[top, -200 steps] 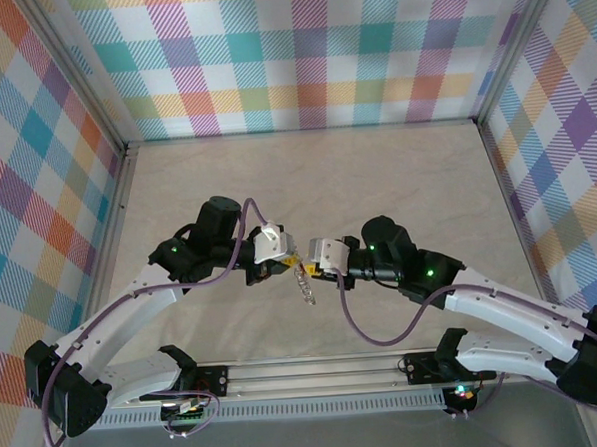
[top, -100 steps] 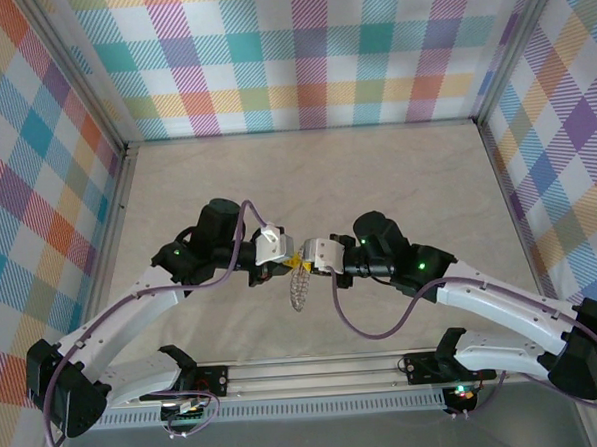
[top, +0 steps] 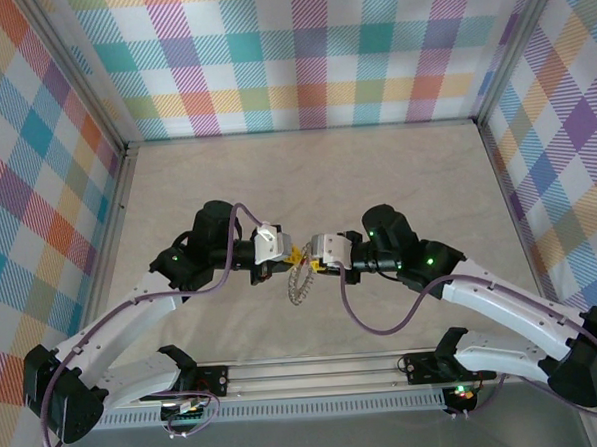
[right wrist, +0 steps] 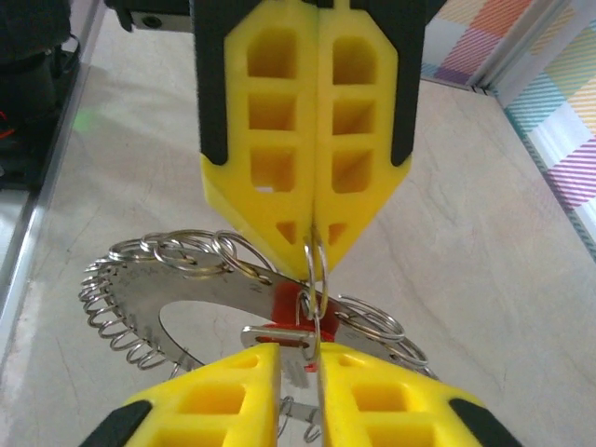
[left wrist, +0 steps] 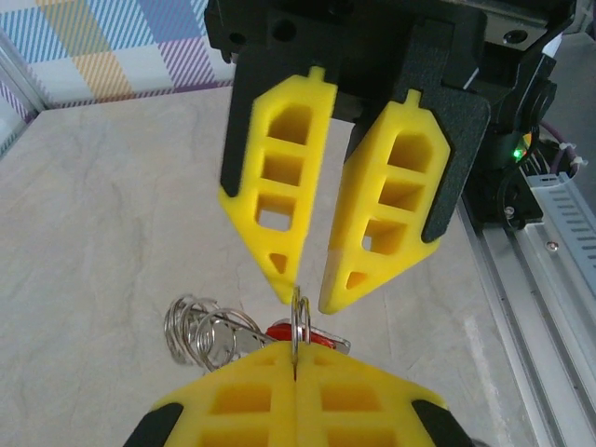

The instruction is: Put the keys on the keyring

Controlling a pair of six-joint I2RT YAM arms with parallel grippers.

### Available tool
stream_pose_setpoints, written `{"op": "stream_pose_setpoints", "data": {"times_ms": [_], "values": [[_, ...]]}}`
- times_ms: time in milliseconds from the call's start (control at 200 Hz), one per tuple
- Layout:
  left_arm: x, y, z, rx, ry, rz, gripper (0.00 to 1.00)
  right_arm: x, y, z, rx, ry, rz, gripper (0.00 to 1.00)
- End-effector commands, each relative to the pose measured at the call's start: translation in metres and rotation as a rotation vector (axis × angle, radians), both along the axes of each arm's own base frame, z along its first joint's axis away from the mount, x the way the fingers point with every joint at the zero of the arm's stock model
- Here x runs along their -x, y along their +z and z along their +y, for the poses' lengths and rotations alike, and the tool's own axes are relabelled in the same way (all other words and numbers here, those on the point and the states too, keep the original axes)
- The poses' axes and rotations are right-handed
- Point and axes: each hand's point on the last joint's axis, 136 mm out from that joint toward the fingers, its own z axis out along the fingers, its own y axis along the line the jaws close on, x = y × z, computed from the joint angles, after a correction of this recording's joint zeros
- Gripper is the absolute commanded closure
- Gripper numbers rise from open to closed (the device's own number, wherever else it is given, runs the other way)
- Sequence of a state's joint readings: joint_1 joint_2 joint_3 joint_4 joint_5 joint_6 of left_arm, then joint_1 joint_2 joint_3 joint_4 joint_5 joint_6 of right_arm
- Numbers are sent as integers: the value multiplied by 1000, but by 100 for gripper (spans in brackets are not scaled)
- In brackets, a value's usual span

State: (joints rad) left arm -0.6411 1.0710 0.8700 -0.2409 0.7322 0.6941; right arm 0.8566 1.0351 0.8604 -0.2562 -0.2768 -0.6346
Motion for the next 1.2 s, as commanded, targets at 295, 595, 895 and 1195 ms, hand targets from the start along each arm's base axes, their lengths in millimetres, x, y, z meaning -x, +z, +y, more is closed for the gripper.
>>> {"op": "stream_pose_setpoints", "data": {"times_ms": [295,595,895,1195], "values": [[11,23,-8,88,-63,-25,100,7,5,4,-18,44,44,100],[5,23,-14,131,-53,6,100,12,-3,16,-34,84,156,100],[9,17,-16,129,-70,36,100,7,9,10,-48,67,76,88],[13,15,-17,131,-92,56,100,7,18,-11,-65,-5,-7,69]]}}
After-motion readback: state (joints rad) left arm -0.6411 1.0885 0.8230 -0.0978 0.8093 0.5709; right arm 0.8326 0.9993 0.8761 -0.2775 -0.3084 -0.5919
